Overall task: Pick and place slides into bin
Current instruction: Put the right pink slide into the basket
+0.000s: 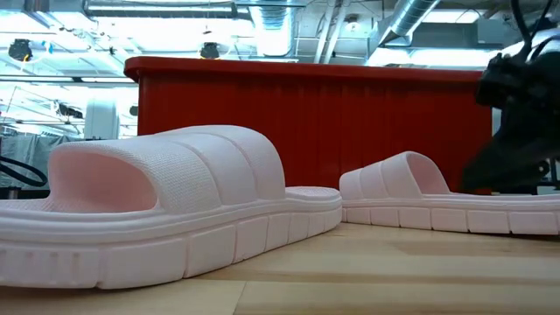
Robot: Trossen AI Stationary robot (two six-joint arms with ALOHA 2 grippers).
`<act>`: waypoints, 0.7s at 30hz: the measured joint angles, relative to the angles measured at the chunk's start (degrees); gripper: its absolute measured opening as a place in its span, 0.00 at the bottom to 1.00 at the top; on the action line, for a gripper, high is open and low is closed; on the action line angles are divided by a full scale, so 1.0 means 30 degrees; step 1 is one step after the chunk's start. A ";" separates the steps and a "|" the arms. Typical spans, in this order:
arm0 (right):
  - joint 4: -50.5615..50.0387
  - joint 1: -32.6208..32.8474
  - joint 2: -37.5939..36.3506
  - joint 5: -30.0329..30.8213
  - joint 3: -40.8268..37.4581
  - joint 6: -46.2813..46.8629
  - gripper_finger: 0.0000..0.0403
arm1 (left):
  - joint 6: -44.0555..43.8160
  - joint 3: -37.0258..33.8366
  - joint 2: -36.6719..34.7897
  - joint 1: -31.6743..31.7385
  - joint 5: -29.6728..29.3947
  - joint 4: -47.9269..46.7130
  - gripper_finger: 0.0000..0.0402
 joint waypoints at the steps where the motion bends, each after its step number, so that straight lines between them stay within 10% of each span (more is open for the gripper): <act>1: 0.0026 -0.0147 0.0211 -0.0059 0.0000 0.0000 0.52 | -0.0002 0.0000 0.0000 0.0000 0.0060 0.0000 0.34; 21: 0.2493 -0.2992 0.1278 -0.0209 0.0007 -0.2676 0.48 | -0.0002 0.0007 0.0000 0.0007 0.0063 -0.0007 0.34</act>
